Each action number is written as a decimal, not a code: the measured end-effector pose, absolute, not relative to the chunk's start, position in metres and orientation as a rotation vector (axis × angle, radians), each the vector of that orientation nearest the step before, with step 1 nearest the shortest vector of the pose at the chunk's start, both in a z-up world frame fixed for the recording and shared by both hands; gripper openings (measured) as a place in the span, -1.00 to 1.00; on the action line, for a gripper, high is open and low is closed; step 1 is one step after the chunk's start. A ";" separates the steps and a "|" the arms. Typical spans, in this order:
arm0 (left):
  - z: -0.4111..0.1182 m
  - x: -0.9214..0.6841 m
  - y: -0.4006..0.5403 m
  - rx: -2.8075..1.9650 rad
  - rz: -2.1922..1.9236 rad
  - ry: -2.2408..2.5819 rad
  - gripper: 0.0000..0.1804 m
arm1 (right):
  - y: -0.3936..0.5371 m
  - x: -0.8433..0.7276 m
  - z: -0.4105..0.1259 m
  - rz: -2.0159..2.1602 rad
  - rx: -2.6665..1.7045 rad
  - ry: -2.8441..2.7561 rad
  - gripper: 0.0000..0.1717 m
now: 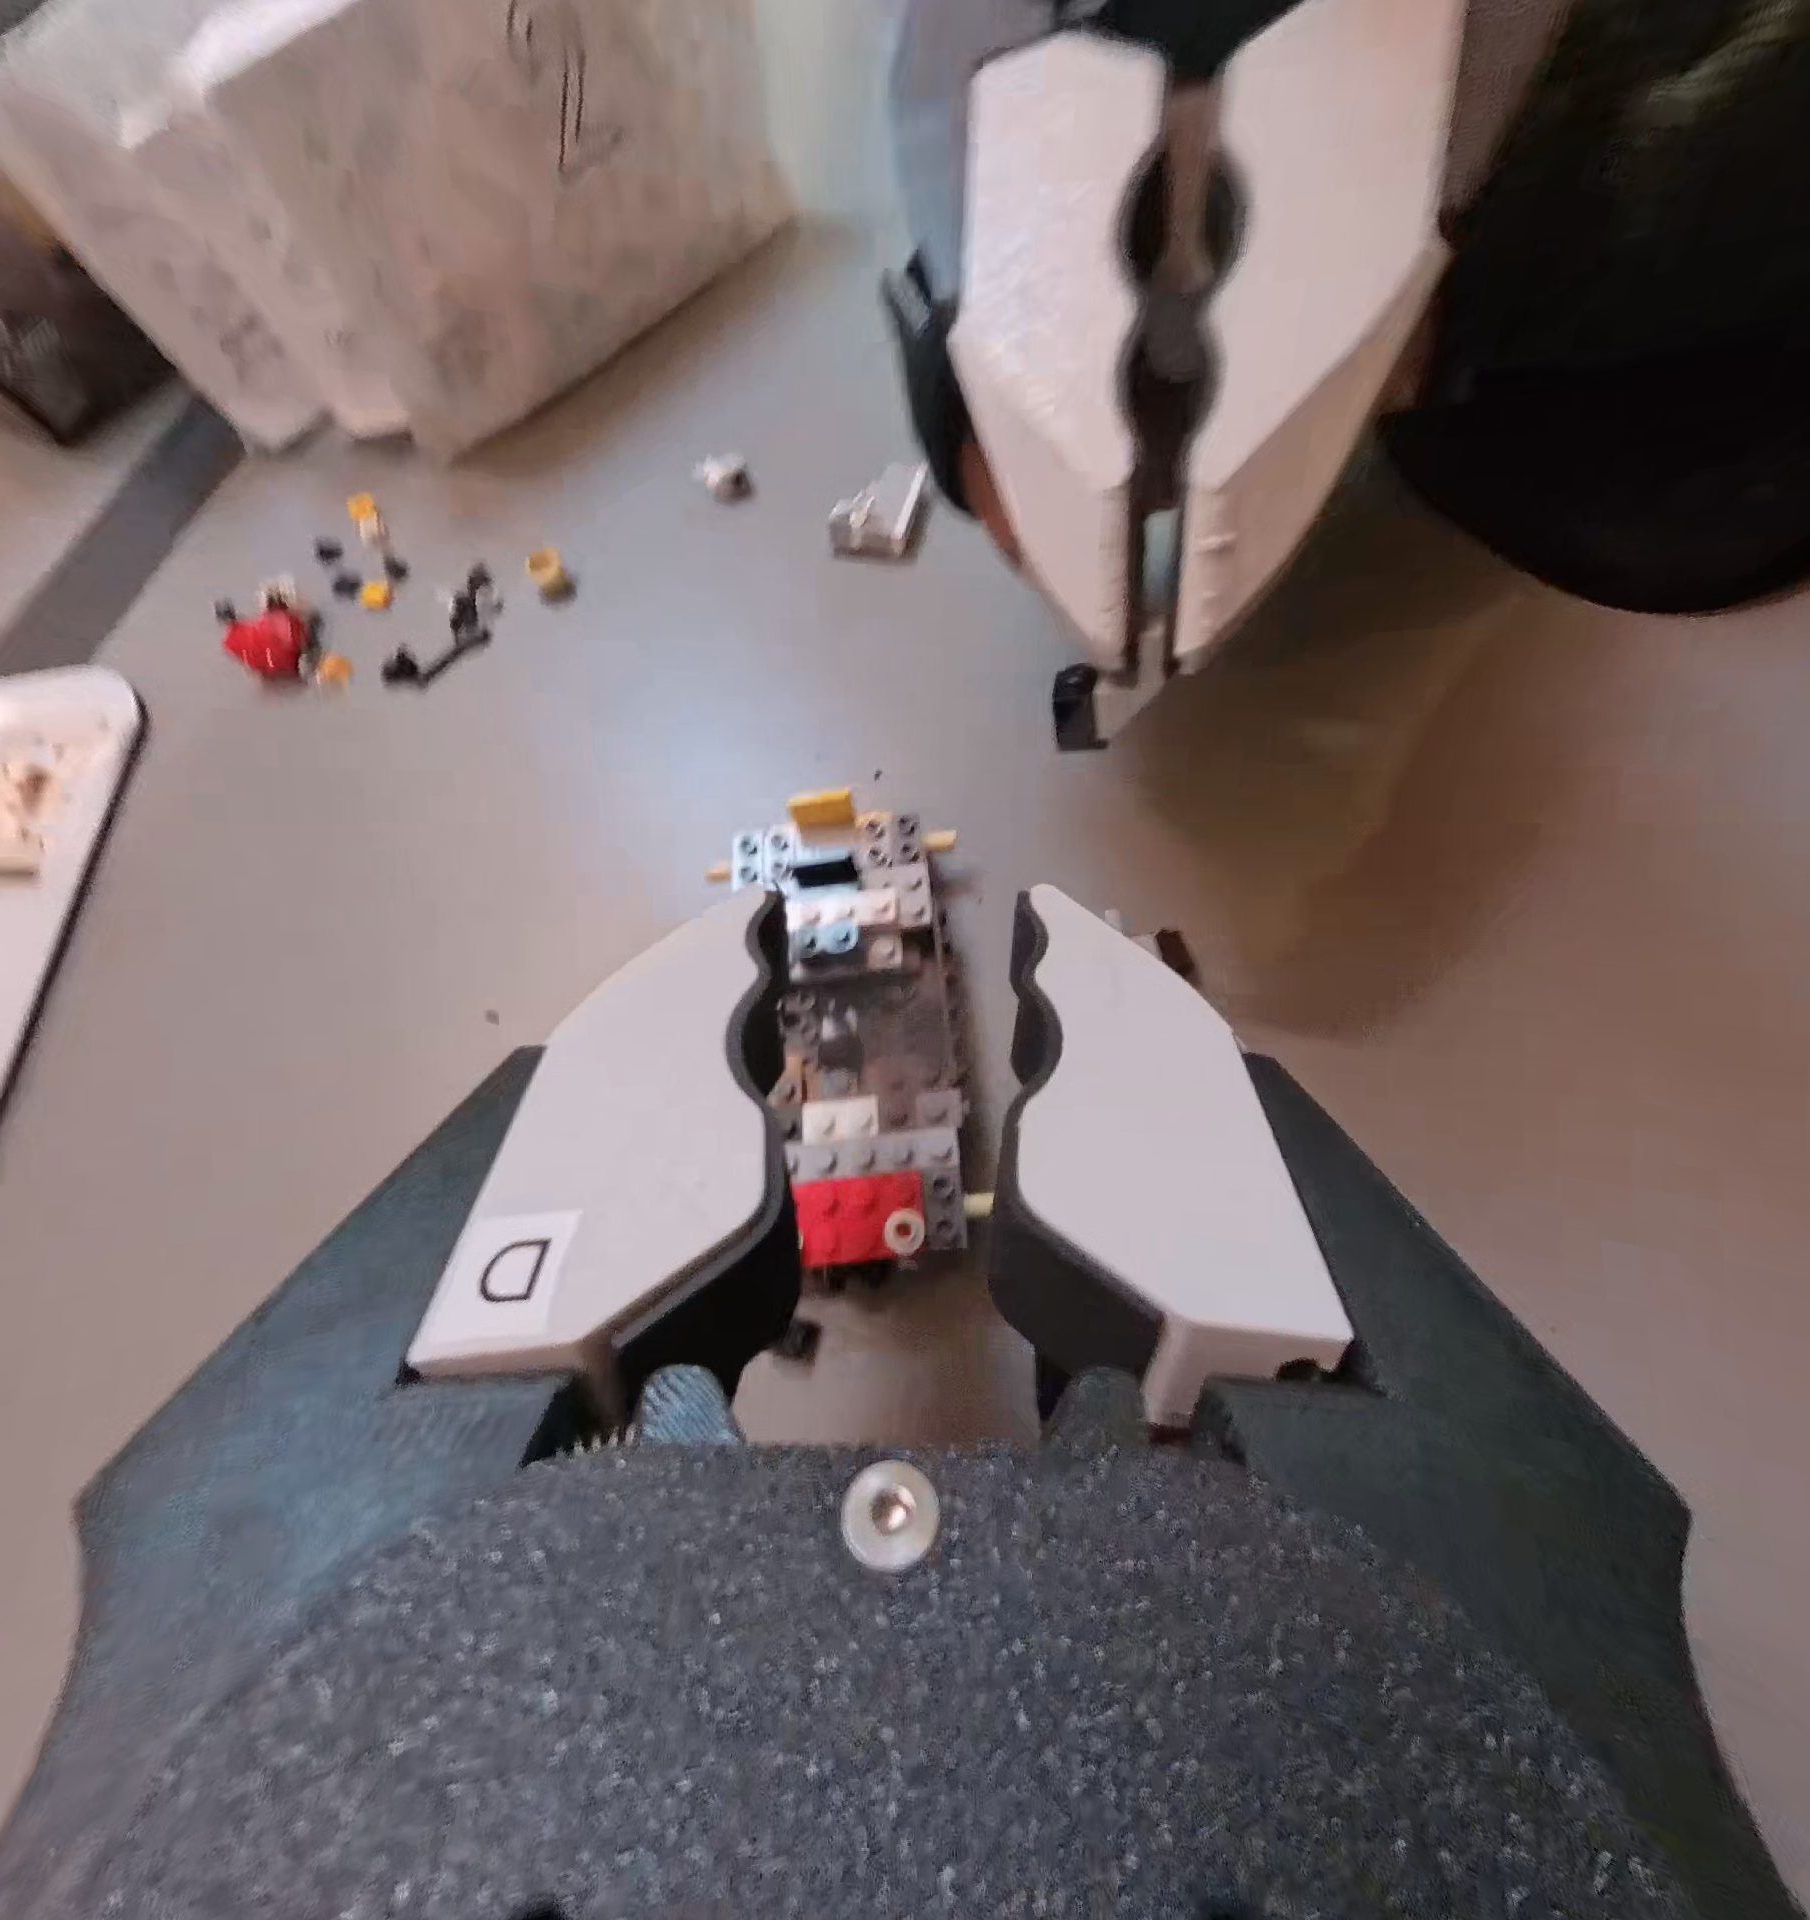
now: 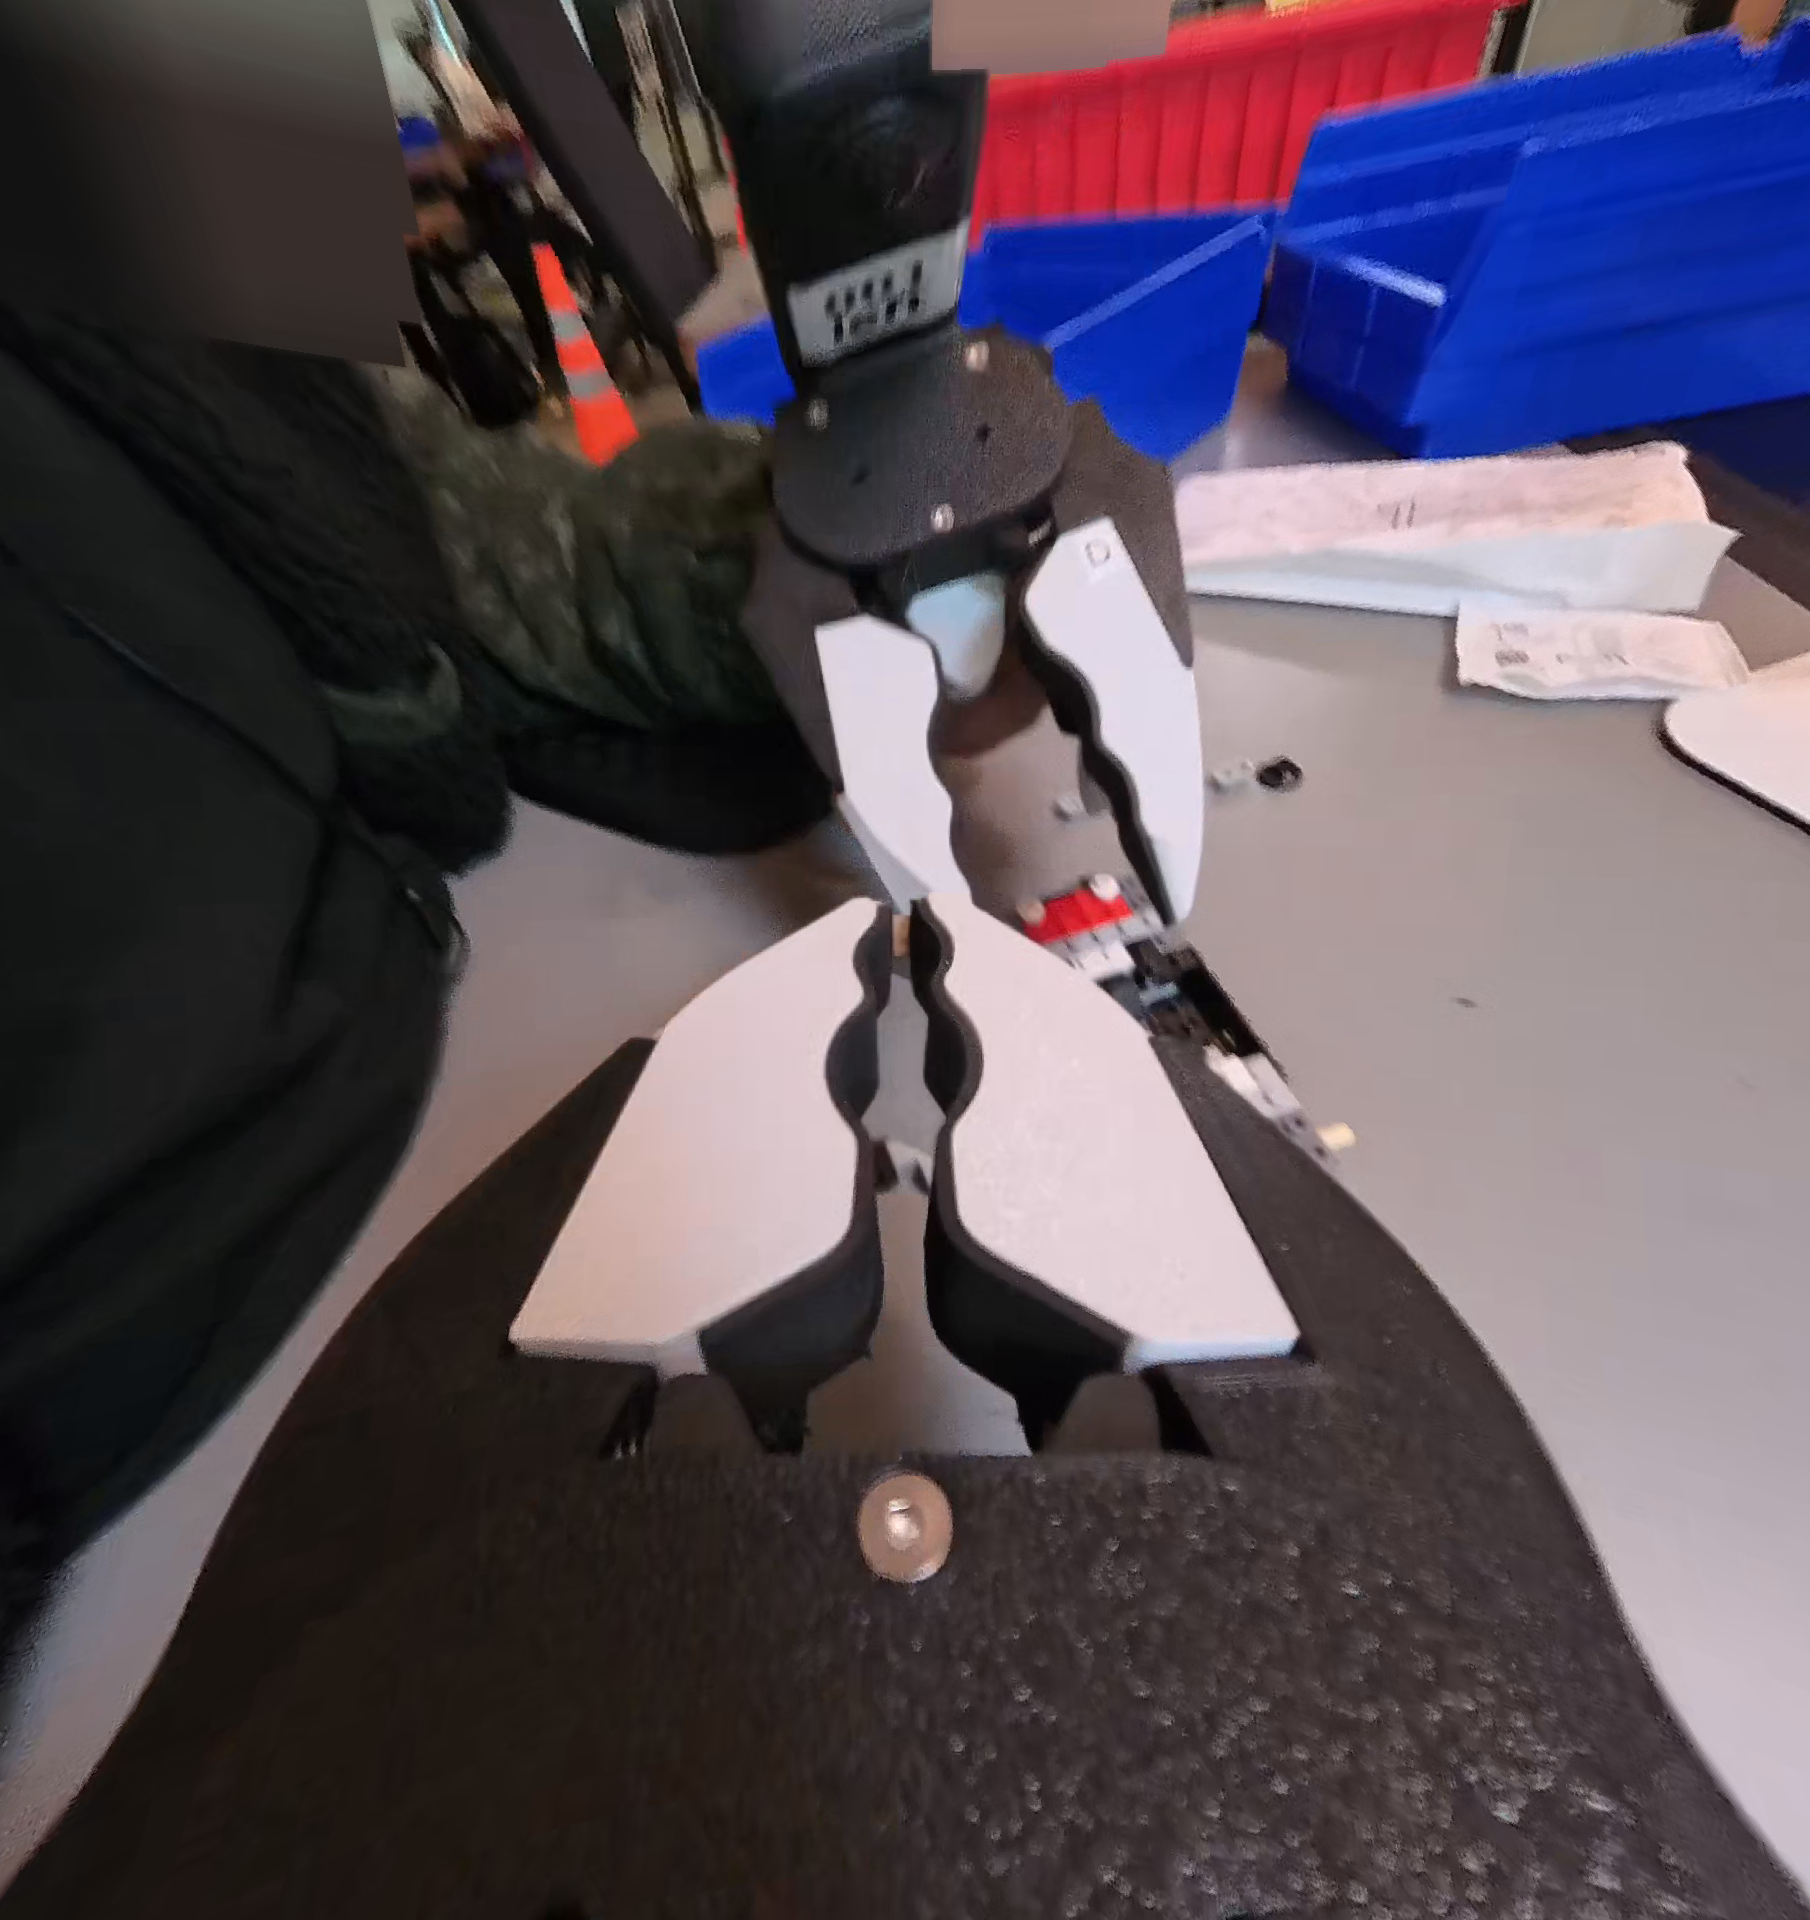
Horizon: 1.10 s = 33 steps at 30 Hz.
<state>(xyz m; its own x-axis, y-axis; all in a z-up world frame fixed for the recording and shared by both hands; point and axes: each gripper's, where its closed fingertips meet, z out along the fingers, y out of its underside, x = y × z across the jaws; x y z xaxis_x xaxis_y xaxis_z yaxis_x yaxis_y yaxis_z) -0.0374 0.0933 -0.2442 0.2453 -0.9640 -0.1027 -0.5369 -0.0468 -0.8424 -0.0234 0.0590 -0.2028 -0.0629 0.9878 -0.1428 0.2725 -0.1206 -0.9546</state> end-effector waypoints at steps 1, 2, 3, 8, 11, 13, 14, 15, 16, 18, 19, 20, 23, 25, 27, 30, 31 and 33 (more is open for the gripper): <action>-0.238 -0.033 0.089 -1.645 -0.661 1.409 -0.57 | 0.057 -0.025 -0.196 1.298 -1.453 -1.369 -0.97; -0.232 -0.030 0.085 -1.593 -0.668 1.414 -0.61 | 0.055 -0.026 -0.189 1.369 -1.432 -1.327 -0.97; -0.226 -0.026 0.082 -1.544 -0.671 1.411 -0.63 | 0.053 -0.026 -0.182 1.446 -1.410 -1.285 -0.97; -0.199 -0.016 0.062 -1.370 -0.735 1.399 -0.74 | 0.047 -0.026 -0.163 1.739 -1.352 -1.142 -0.97; -0.189 -0.013 0.054 -1.325 -0.781 1.389 -0.79 | 0.048 -0.025 -0.162 1.793 -1.357 -1.116 -0.97; -0.185 -0.012 0.052 -1.304 -0.781 1.386 -0.83 | 0.046 -0.025 -0.162 1.835 -1.357 -1.112 -0.97; -0.185 -0.012 0.051 -1.298 -0.773 1.390 -0.83 | 0.046 -0.024 -0.161 1.857 -1.356 -1.109 -0.97; -0.184 -0.012 0.051 -1.293 -0.771 1.392 -0.84 | 0.046 -0.024 -0.161 1.877 -1.355 -1.104 -0.96; -0.183 -0.013 0.050 -1.291 -0.773 1.391 -0.85 | 0.046 -0.023 -0.161 1.896 -1.353 -1.097 -0.96; -0.181 -0.014 0.049 -1.282 -0.777 1.389 -0.87 | 0.047 -0.021 -0.160 1.926 -1.350 -1.083 -0.96; -0.179 -0.014 0.049 -1.278 -0.778 1.388 -0.86 | 0.047 -0.021 -0.159 1.935 -1.349 -1.078 -0.96; -0.178 -0.014 0.047 -1.275 -0.784 1.396 -0.86 | 0.046 -0.020 -0.159 1.944 -1.342 -1.089 -0.96; -0.181 -0.013 0.044 -1.276 -0.780 1.426 -0.86 | 0.037 -0.020 -0.159 1.912 -1.310 -1.166 -0.97; -0.188 -0.020 0.060 -1.353 -0.700 1.401 -0.86 | 0.022 -0.016 -0.155 1.942 -1.246 -1.256 -0.97; -0.183 -0.029 0.063 -1.366 -0.791 1.366 -0.86 | 0.019 -0.025 -0.167 1.763 -1.294 -1.357 -0.97; -0.173 -0.033 0.066 -1.345 -0.767 1.331 -0.87 | 0.018 -0.025 -0.165 1.766 -1.287 -1.355 -0.97; -0.176 -0.034 0.067 -1.357 -0.764 1.336 -0.87 | 0.020 -0.023 -0.167 1.752 -1.298 -1.360 -0.97; -0.183 -0.036 0.070 -1.379 -0.751 1.348 -0.87 | 0.027 -0.021 -0.168 1.737 -1.309 -1.330 -0.97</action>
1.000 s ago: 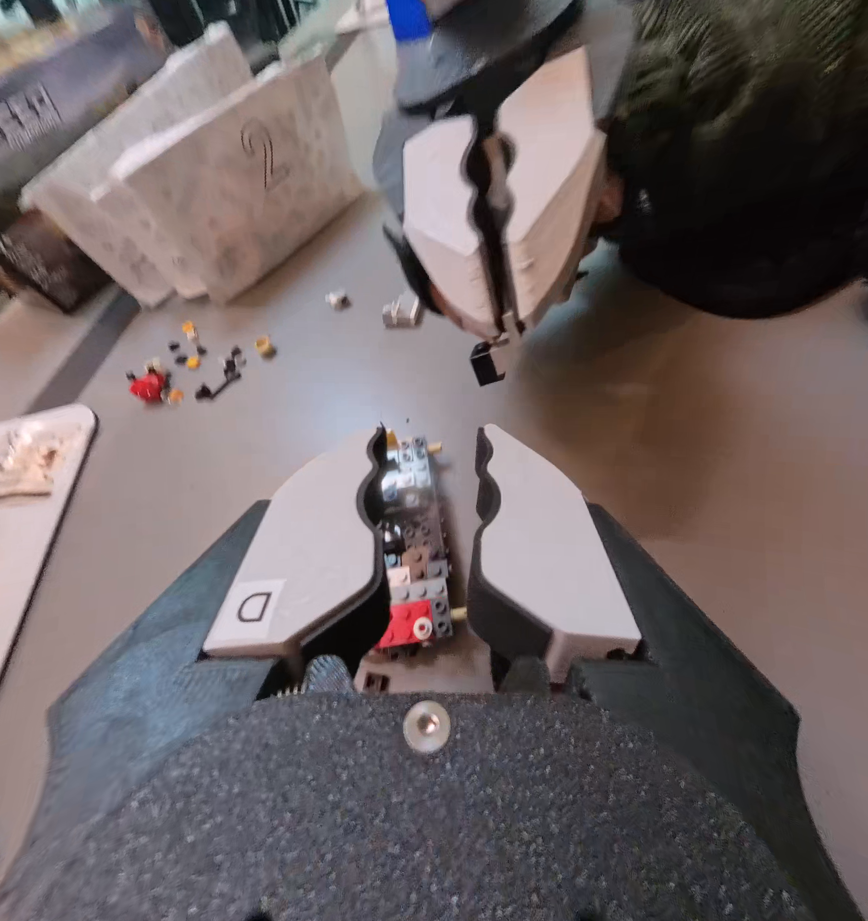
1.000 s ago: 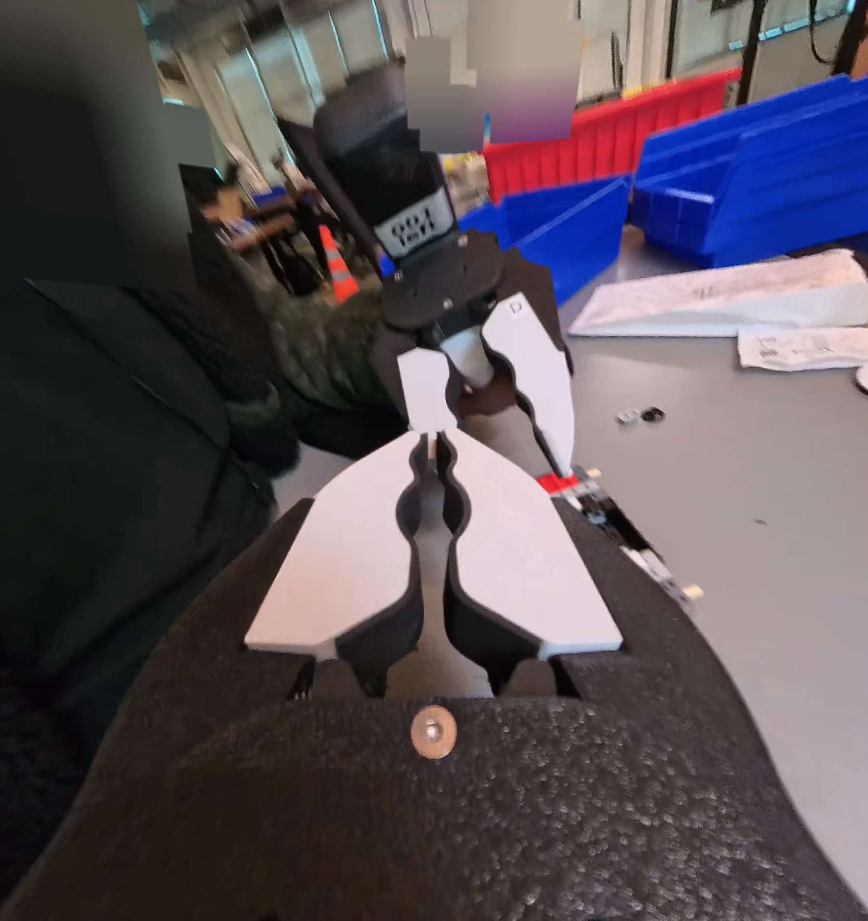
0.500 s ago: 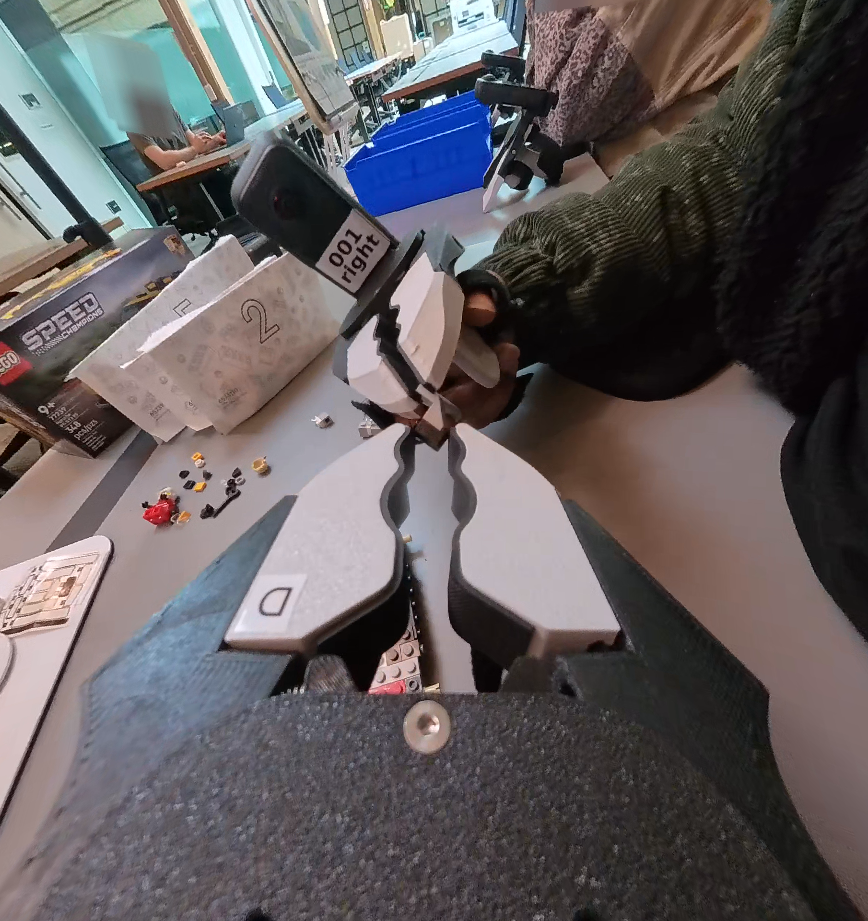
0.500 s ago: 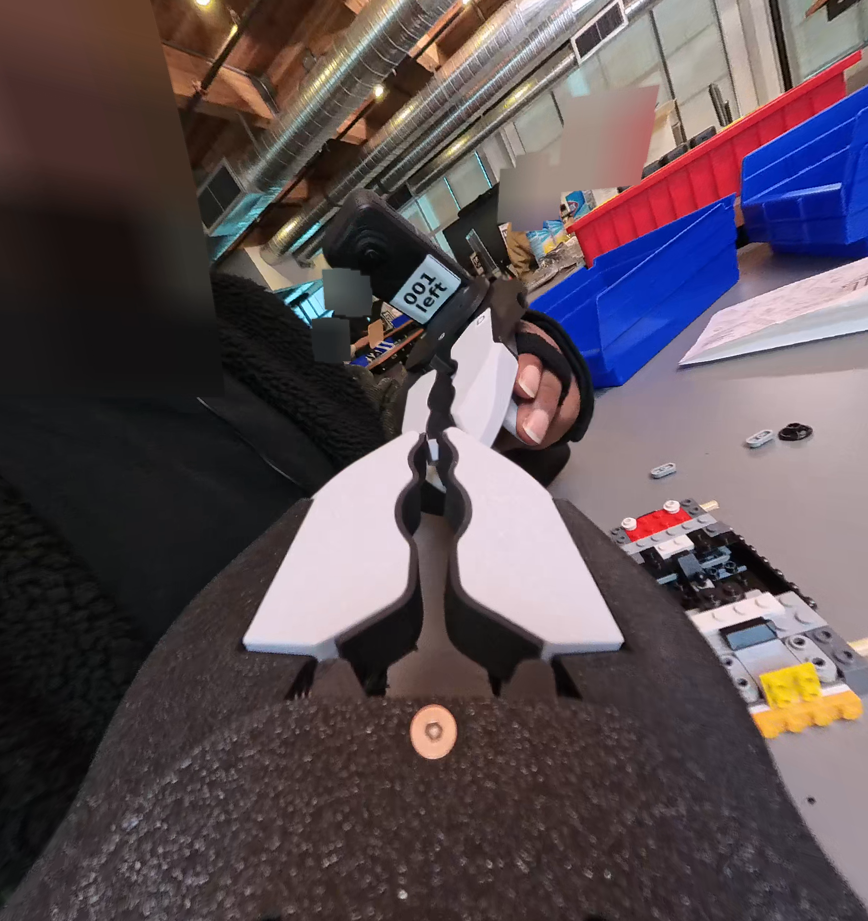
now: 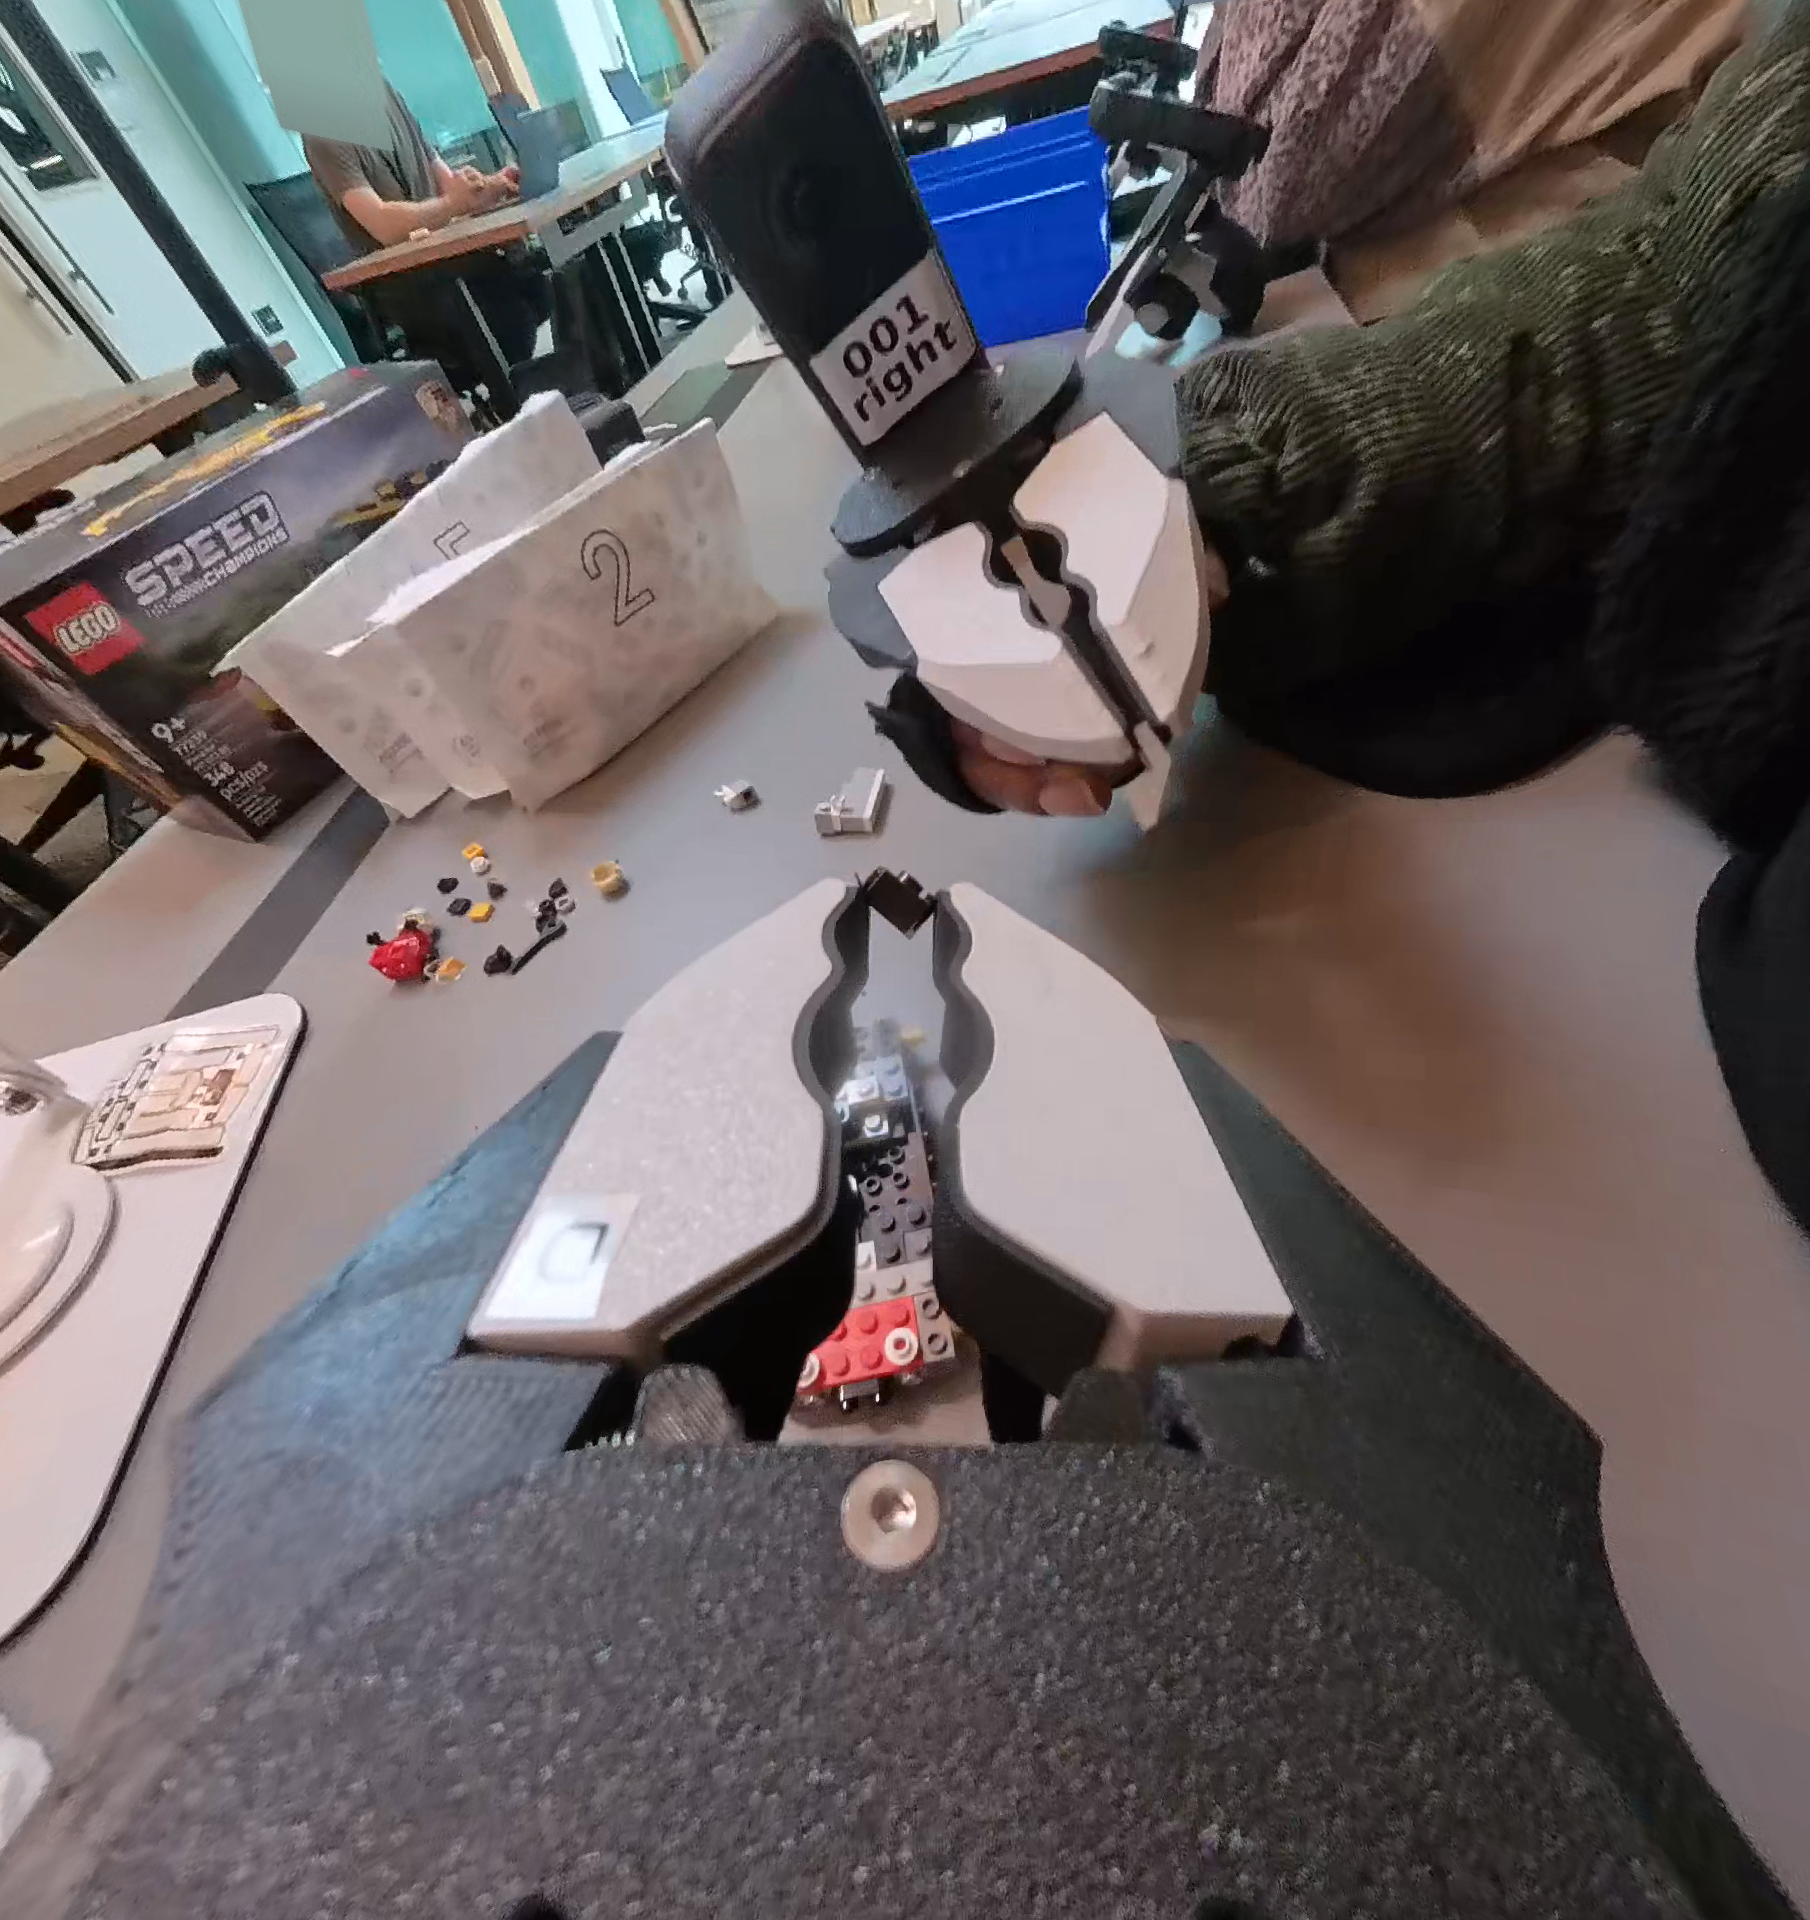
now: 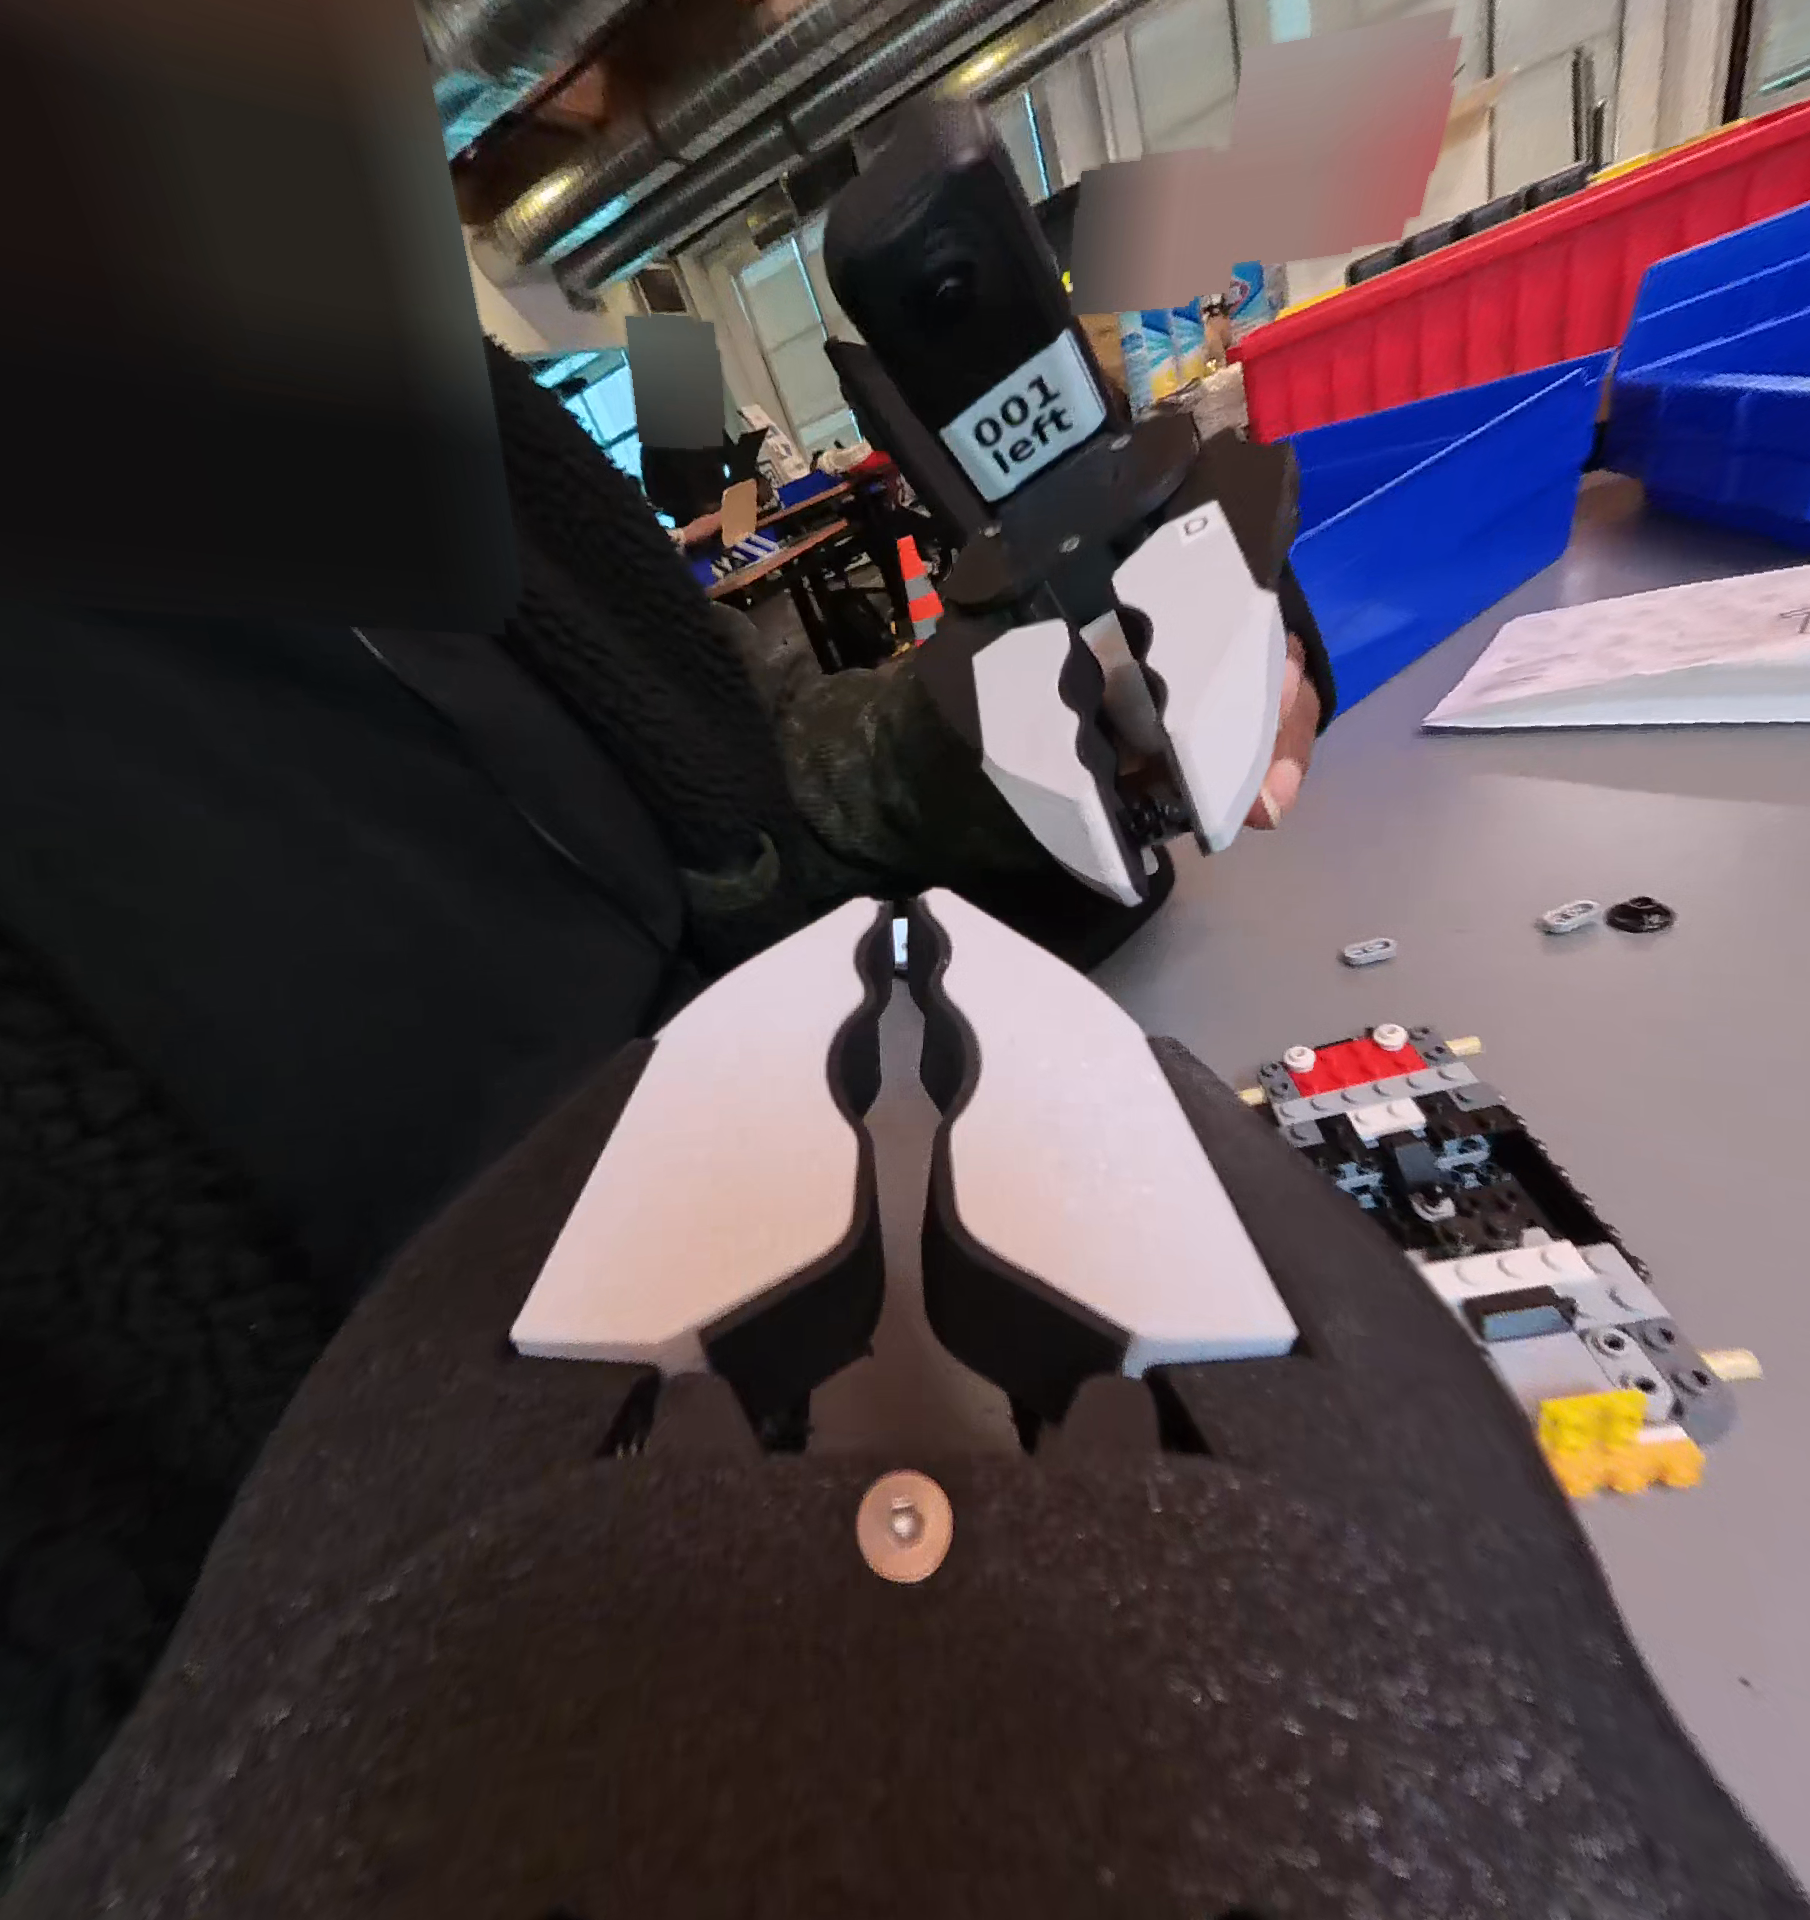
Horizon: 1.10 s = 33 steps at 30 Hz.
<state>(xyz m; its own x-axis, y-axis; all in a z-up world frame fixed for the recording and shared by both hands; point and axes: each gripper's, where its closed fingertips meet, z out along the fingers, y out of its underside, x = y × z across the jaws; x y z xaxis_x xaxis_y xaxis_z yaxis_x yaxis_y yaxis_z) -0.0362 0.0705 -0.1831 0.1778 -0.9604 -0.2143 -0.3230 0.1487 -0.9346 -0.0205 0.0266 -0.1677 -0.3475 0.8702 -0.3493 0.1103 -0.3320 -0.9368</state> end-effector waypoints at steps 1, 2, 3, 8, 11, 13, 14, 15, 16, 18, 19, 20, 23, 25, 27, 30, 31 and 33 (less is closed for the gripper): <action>-0.184 -0.037 0.072 -1.381 -0.754 1.347 -0.86 | 0.029 -0.020 -0.167 1.743 -1.313 -1.317 -0.97; -0.184 -0.038 0.072 -1.381 -0.767 1.340 -0.87 | 0.030 -0.019 -0.167 1.741 -1.318 -1.307 -0.97; -0.183 -0.038 0.073 -1.379 -0.783 1.331 -0.87 | 0.032 -0.019 -0.168 1.736 -1.324 -1.301 -0.97; -0.174 -0.045 0.074 -1.363 -0.807 1.300 -0.87 | 0.048 -0.018 -0.170 1.690 -1.368 -1.216 -0.97; -0.161 -0.073 0.094 -1.439 -0.569 1.245 -0.86 | 0.071 -0.014 -0.167 1.574 -1.397 -1.100 -0.97; -0.145 -0.124 0.119 -1.549 -0.213 1.147 -0.87 | 0.083 -0.011 -0.167 1.452 -1.398 -1.074 -0.97; -0.140 -0.158 0.128 -1.643 -0.028 1.086 -0.86 | 0.085 -0.010 -0.168 1.404 -1.391 -1.082 -0.97; -0.137 -0.196 0.134 -1.752 0.130 0.998 -0.86 | 0.086 -0.010 -0.168 1.367 -1.381 -1.098 -0.97; -0.133 -0.233 0.134 -1.848 0.244 0.886 -0.86 | 0.085 -0.011 -0.168 1.337 -1.363 -1.116 -0.97; -0.132 -0.293 0.123 -2.014 0.284 0.637 -0.86 | 0.080 -0.012 -0.166 1.290 -1.311 -1.161 -0.97; -0.139 -0.318 0.116 -2.106 0.264 0.520 -0.86 | 0.076 -0.013 -0.165 1.273 -1.280 -1.183 -0.97; -0.149 -0.342 0.109 -2.186 0.282 0.430 -0.84 | 0.073 -0.013 -0.162 1.257 -1.252 -1.197 -0.97; -0.193 -0.395 0.088 -2.428 0.343 0.257 -0.77 | 0.066 -0.013 -0.154 1.236 -1.178 -1.221 -0.97; -0.210 -0.408 0.080 -2.493 0.332 0.190 -0.61 | 0.061 -0.013 -0.150 1.239 -1.144 -1.232 -0.97; -0.215 -0.413 0.078 -2.489 0.341 0.170 -0.48 | 0.058 -0.014 -0.148 1.237 -1.127 -1.239 -0.97; -0.205 -0.407 0.085 -2.400 0.334 0.188 -0.37 | 0.056 -0.016 -0.149 1.230 -1.126 -1.253 -0.97; -0.200 -0.402 0.088 -2.367 0.317 0.208 -0.33 | 0.056 -0.017 -0.149 1.230 -1.127 -1.258 -0.97; -0.182 -0.381 0.096 -2.247 0.272 0.299 -0.34 | 0.053 -0.018 -0.150 1.231 -1.124 -1.268 -0.97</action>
<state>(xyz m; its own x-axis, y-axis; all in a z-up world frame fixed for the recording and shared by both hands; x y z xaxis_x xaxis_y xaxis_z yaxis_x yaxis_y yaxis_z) -0.3808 0.0961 -0.1824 0.9481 -0.1231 -0.2933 -0.3037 -0.6249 -0.7192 -0.0181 0.0534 -0.1503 -0.0681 0.9964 0.0507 -0.0214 0.0493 -0.9986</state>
